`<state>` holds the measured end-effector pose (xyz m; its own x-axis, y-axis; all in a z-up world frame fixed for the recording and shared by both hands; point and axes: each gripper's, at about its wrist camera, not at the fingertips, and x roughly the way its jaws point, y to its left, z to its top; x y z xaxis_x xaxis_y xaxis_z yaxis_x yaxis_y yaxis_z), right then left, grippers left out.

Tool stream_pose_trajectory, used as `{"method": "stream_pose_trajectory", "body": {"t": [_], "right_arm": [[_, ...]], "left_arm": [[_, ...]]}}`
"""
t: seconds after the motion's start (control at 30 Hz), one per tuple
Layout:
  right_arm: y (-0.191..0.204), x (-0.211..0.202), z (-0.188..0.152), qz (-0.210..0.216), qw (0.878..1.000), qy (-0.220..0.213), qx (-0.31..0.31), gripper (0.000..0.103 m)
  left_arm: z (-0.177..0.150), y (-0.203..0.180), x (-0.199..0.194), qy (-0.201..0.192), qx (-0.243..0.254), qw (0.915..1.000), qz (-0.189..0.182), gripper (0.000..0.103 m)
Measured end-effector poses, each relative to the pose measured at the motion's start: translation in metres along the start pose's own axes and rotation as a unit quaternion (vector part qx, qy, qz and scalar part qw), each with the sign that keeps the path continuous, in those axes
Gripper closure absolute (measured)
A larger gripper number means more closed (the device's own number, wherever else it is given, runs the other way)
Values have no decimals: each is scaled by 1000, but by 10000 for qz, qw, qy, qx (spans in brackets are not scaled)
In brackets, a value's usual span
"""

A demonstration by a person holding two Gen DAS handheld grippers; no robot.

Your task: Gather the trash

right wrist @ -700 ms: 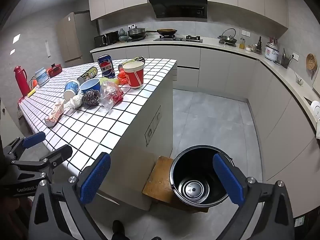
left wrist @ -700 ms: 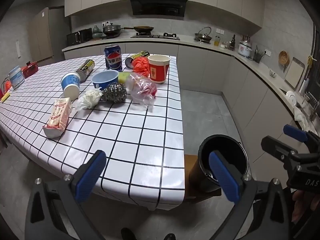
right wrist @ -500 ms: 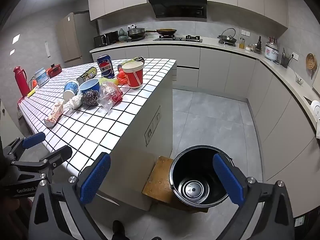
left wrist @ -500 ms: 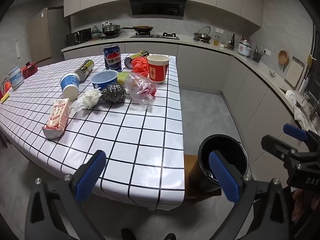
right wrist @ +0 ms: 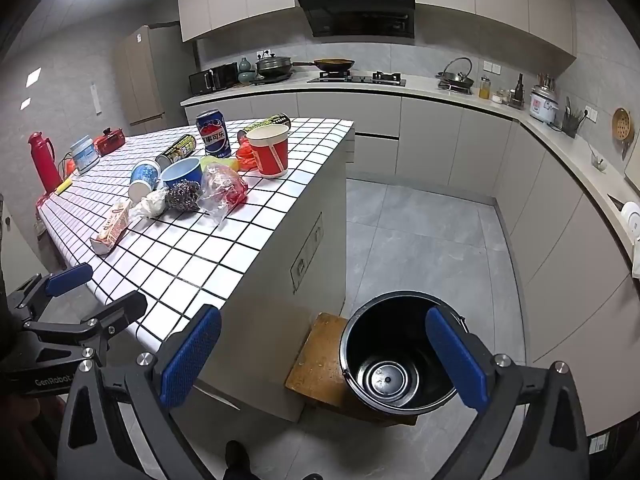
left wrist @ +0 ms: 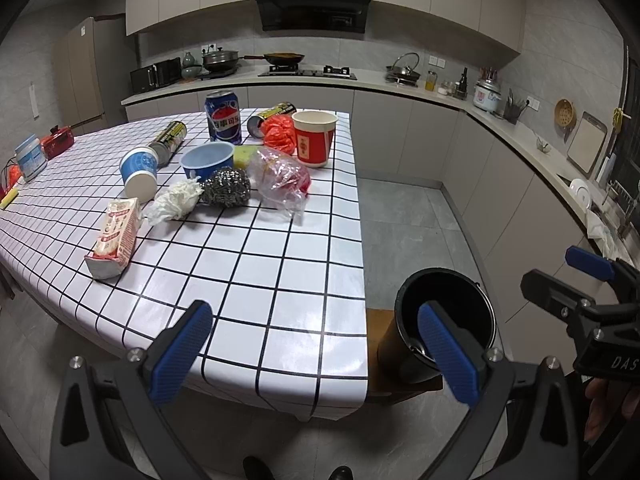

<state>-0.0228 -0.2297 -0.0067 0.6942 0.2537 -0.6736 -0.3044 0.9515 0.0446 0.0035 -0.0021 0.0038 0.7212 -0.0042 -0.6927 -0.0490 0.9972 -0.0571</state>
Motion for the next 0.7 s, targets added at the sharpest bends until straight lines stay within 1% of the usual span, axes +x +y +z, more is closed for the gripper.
{"method": "stream_pose_trajectory", "body": {"t": [0.7], "right_arm": [[1, -5, 1, 5, 10000, -36, -3, 0]], "left_arm": [[1, -1, -4, -8, 8, 10000, -2, 0]]}}
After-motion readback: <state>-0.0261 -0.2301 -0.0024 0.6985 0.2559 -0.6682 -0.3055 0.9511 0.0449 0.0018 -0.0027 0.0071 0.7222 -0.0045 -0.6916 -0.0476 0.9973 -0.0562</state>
